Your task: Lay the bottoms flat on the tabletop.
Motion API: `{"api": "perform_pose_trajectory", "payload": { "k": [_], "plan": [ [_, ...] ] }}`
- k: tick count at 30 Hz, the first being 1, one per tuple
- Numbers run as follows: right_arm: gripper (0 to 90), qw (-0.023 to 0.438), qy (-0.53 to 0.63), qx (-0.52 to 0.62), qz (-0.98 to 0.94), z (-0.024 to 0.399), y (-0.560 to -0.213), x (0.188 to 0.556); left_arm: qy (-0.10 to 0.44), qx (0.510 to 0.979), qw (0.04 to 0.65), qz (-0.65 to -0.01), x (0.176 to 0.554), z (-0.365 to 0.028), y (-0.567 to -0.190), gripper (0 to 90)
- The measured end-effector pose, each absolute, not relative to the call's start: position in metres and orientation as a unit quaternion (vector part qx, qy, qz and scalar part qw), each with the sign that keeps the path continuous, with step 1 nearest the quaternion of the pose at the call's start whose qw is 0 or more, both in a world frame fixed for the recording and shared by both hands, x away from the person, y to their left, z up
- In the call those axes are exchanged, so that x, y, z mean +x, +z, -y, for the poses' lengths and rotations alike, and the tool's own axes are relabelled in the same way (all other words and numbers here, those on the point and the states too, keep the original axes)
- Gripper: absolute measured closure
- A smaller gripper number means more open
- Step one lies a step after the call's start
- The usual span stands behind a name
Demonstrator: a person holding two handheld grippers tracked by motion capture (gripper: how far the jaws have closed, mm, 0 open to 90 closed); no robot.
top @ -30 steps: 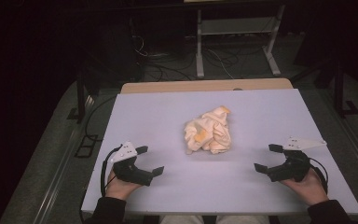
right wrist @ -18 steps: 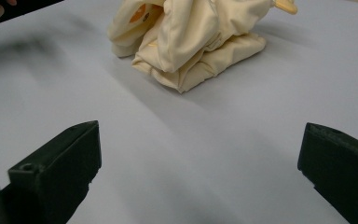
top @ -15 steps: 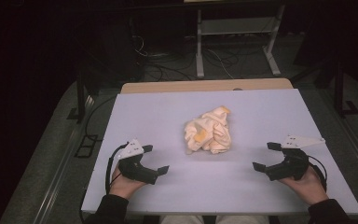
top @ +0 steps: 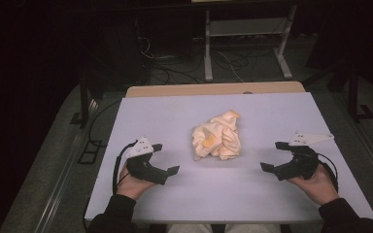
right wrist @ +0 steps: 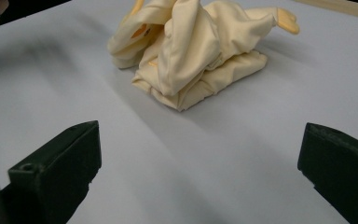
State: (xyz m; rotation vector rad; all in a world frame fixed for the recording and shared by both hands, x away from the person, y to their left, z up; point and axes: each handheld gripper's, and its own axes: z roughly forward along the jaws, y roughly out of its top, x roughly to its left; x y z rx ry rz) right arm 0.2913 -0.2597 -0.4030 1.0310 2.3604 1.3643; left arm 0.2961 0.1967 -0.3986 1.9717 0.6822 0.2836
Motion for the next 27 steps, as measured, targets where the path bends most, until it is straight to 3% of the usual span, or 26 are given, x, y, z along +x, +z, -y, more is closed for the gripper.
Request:
{"api": "perform_pose_trajectory", "payload": {
  "k": [27],
  "plan": [
    [0.0,0.127,0.439,0.329,-0.826,0.245,-0.378,0.333,0.123,0.831,0.478,-0.258,0.324,-0.177,-0.381,0.0]
  ]
}}
